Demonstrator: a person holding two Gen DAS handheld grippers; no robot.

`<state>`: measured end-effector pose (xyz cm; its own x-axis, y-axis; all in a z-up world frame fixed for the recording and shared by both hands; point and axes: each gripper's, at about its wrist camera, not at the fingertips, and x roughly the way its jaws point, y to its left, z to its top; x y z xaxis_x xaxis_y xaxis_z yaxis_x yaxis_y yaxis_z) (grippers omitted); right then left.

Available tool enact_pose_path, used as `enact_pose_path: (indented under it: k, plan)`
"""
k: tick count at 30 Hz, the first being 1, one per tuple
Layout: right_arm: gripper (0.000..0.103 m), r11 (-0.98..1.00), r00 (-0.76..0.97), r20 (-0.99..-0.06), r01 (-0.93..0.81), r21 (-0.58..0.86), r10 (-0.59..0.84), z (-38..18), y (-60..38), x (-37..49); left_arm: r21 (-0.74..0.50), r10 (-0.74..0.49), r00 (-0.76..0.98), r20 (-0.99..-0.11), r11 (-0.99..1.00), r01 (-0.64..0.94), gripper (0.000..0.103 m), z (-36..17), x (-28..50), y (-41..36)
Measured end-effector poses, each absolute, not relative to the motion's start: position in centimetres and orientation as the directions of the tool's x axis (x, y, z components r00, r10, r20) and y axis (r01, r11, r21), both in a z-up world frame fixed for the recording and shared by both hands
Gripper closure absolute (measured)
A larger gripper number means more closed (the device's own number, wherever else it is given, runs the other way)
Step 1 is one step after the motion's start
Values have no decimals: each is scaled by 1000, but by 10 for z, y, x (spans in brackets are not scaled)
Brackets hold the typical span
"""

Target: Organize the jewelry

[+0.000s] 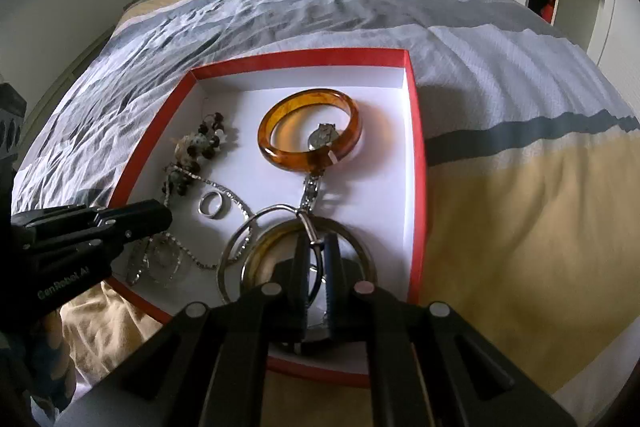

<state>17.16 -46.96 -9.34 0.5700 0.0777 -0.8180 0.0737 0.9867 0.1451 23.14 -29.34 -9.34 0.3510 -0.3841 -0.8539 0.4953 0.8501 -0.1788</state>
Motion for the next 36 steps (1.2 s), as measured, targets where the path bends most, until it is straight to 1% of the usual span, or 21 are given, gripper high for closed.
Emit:
enact_pose_path:
  k: [6, 8, 10, 11, 12, 13, 14, 15, 16, 23, 25, 26, 28, 29, 30, 33, 36]
  plan:
    - [96, 989, 593, -802, 60, 137, 75, -93, -469, 170, -167, -394, 384, -835, 846, 506, 93, -95, 229, -293]
    - [96, 989, 597, -798, 52, 136, 78, -92, -470, 169, -169, -402, 389, -829, 843, 510, 90, -94, 229, -294]
    - [94, 989, 603, -794, 50, 138, 81, -92, -472, 168, -189, -423, 389, -818, 837, 513, 82, -93, 228, -293]
    - [88, 988, 608, -789, 48, 145, 87, -91, -473, 168, -204, -438, 390, -810, 833, 514, 80, -92, 227, -293]
    - [82, 986, 615, -782, 40, 159, 101, -89, -475, 167, -207, -444, 393, -805, 832, 515, 75, -91, 226, -293]
    - [80, 986, 618, -779, 37, 164, 106, -88, -475, 167, -207, -448, 400, -799, 830, 517, 69, -90, 225, -293]
    - [74, 987, 623, -775, 33, 156, 102, -86, -475, 167, -197, -447, 418, -791, 832, 519, 65, -88, 223, -293]
    - [68, 989, 629, -772, 26, 146, 97, -84, -474, 167, -190, -446, 429, -785, 833, 519, 59, -86, 222, -293]
    - [65, 989, 633, -767, 22, 145, 98, -83, -474, 166, -186, -446, 438, -780, 834, 519, 56, -85, 221, -293]
    - [64, 990, 652, -752, 14, 138, 95, -75, -475, 161, -187, -451, 464, -762, 840, 510, 55, -78, 217, -289]
    - [64, 990, 656, -749, 18, 137, 92, -73, -475, 158, -178, -439, 477, -761, 849, 497, 53, -73, 215, -285]
    - [64, 991, 659, -747, 20, 136, 89, -71, -475, 156, -174, -433, 486, -759, 855, 489, 49, -71, 213, -282]
    - [64, 991, 664, -744, 25, 129, 80, -69, -474, 153, -173, -433, 496, -753, 857, 485, 48, -65, 209, -277]
    - [64, 991, 668, -740, 29, 129, 77, -67, -473, 150, -156, -416, 511, -752, 866, 476, 44, -62, 205, -275]
    - [64, 991, 675, -734, 33, 133, 76, -63, -472, 147, -139, -402, 525, -750, 873, 468, 38, -59, 202, -274]
    - [64, 990, 688, -723, 45, 135, 67, -51, -467, 136, -126, -384, 550, -742, 885, 448, 37, -45, 189, -265]
    - [64, 986, 690, -720, 52, 159, 79, -40, -460, 124, -111, -362, 578, -731, 899, 423, 32, -26, 174, -254]
